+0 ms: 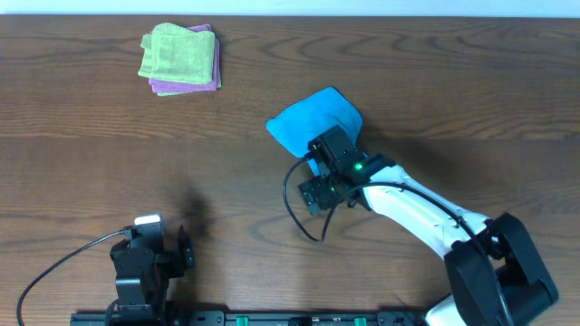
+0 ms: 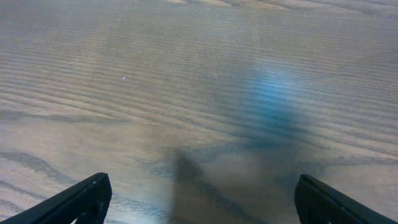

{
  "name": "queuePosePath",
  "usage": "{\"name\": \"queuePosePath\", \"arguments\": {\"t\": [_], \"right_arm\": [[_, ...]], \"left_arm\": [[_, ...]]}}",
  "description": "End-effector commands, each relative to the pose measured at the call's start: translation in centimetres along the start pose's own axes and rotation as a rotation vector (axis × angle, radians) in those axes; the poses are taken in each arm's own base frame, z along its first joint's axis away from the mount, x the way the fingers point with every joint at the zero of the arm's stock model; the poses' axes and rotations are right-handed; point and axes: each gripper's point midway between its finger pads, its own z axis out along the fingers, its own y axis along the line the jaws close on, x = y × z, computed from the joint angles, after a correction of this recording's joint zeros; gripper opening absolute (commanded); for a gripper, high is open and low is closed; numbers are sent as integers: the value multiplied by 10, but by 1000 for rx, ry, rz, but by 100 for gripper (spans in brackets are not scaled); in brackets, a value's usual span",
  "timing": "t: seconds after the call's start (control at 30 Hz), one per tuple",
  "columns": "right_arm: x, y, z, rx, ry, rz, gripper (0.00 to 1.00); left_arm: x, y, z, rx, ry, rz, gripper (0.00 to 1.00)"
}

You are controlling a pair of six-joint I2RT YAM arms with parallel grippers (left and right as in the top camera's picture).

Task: Fold the cloth
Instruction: 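Carry the blue cloth left and lower it onto the table center, then lift the blue cloth back up with the right gripper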

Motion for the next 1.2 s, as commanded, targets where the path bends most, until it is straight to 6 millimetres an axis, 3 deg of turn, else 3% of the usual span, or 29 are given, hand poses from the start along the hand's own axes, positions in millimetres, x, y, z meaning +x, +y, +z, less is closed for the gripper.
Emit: {"name": "queuePosePath", "arguments": {"t": [0.0, 0.13, 0.27, 0.3, 0.4, 0.67, 0.7, 0.8, 0.93, 1.07, 1.17], "right_arm": [[5, -12, 5, 13, 3, -28, 92], [-10, -25, 8, 29, -69, -3, 82], [-20, -30, 8, 30, -108, 11, 61], [-19, -31, 9, 31, -106, 13, 60], [-16, -31, 14, 31, -89, 21, 70], [-11, -33, 30, 34, -56, 44, 66], [-10, -33, 32, 34, -52, 45, 62], [-11, -33, 35, 34, -54, 52, 34], [-15, -33, 34, 33, -71, 69, 4], [-31, -31, 21, 29, -99, 72, 1], [-57, -29, -9, 24, -154, 72, 1]], "left_arm": [[11, -1, 4, 5, 34, 13, 95], [11, -1, 4, 5, 34, 13, 95], [11, -1, 4, 5, 34, 13, 95], [11, -1, 4, 5, 34, 13, 95], [11, -1, 4, 5, 34, 13, 95], [11, -1, 4, 5, 34, 13, 95], [11, -1, 4, 5, 34, 13, 95], [11, -1, 4, 5, 34, 13, 95], [11, -1, 4, 5, 34, 13, 95], [11, -1, 4, 5, 34, 13, 95], [11, -1, 4, 5, 34, 13, 95]]}}
